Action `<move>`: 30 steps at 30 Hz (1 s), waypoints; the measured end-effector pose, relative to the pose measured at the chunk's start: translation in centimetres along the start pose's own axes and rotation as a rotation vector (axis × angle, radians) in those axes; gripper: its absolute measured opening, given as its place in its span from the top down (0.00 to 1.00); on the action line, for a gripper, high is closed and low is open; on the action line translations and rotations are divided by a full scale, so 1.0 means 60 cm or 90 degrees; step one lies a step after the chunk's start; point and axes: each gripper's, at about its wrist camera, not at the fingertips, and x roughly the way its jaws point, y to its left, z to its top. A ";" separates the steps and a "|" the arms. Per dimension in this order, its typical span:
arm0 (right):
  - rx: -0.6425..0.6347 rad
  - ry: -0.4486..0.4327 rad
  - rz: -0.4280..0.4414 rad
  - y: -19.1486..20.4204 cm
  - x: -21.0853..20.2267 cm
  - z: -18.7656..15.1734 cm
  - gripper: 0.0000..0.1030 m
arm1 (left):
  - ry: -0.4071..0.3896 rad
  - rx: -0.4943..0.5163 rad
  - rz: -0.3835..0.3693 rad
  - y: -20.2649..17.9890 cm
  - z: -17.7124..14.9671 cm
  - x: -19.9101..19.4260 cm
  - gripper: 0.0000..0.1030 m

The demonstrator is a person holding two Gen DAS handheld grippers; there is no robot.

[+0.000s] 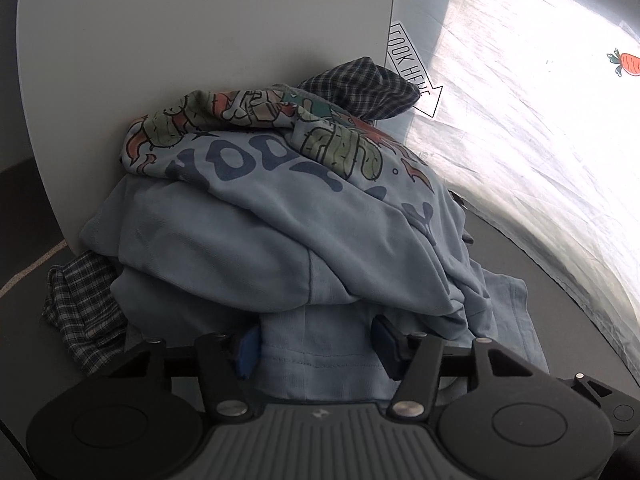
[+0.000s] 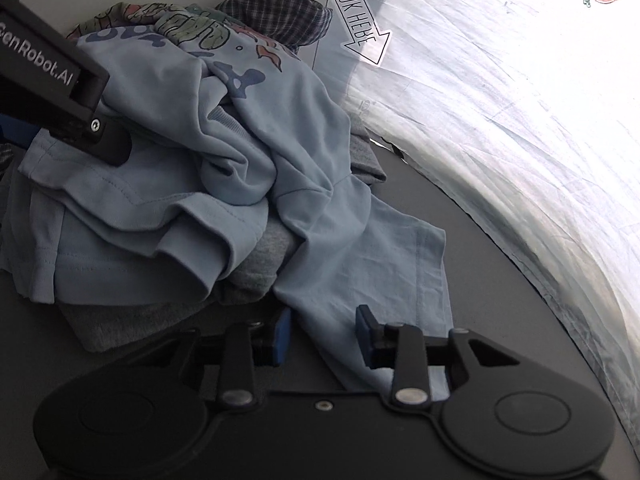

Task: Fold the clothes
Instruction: 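Move both tools to the clothes pile and grasp the light-blue printed T-shirt, then lift the light-blue T-shirt with both grippers and lay it flat on the floor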

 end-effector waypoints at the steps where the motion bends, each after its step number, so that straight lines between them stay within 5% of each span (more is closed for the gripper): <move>1: 0.001 0.004 0.001 0.001 0.000 0.001 0.88 | -0.002 -0.003 0.002 0.002 -0.001 -0.003 0.57; 2: 0.002 0.008 0.001 0.002 0.000 0.002 0.97 | -0.003 -0.005 0.002 0.003 -0.001 -0.007 0.63; 6: 0.061 -0.014 -0.034 -0.022 -0.020 -0.009 0.97 | -0.003 0.001 -0.002 0.009 0.003 -0.029 0.89; 12: 0.100 -0.073 -0.128 -0.077 -0.107 -0.018 0.98 | -0.018 0.046 -0.038 0.001 0.000 -0.103 0.93; 21: 0.134 -0.124 -0.283 -0.132 -0.288 -0.067 0.98 | -0.026 0.109 -0.163 -0.080 -0.062 -0.259 0.93; 30: 0.282 -0.082 -0.438 -0.225 -0.526 -0.273 0.98 | 0.024 0.210 -0.328 -0.187 -0.218 -0.447 0.94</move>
